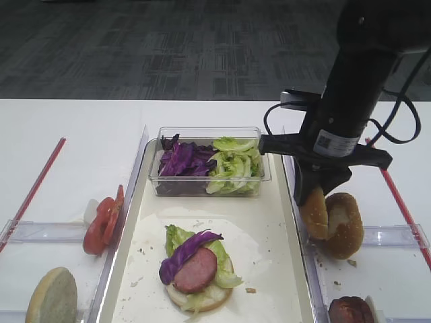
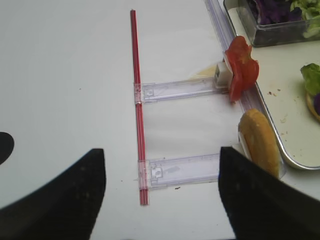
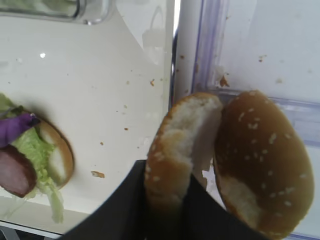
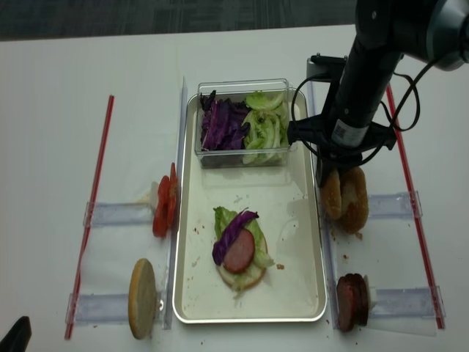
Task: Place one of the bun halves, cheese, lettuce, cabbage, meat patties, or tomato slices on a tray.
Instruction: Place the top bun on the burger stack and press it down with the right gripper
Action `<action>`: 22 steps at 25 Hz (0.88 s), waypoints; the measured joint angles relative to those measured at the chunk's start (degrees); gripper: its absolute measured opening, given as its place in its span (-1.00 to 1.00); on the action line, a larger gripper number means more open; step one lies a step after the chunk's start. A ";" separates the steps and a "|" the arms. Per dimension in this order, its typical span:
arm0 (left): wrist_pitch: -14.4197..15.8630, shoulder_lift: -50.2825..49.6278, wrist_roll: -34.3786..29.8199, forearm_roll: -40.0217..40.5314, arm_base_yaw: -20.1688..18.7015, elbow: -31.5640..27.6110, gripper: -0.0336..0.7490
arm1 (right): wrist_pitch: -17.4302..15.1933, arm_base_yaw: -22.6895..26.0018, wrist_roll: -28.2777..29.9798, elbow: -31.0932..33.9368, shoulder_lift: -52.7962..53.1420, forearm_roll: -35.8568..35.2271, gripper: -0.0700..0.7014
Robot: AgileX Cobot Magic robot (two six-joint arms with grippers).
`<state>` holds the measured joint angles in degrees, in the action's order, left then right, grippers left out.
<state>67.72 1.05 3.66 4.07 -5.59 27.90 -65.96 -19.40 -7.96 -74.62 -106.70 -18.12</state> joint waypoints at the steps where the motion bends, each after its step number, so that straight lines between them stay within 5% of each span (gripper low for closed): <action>1: 0.00 0.00 0.00 0.00 0.00 0.00 0.31 | -0.08 0.00 0.00 -0.35 0.00 -0.14 -0.45; 22: 0.00 0.00 0.00 0.00 0.00 0.00 0.31 | -0.48 -0.12 4.08 -4.16 0.00 -8.98 -0.46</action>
<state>67.72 1.05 3.66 4.07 -5.59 27.90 -66.44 -19.52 -3.89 -78.77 -106.70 -27.10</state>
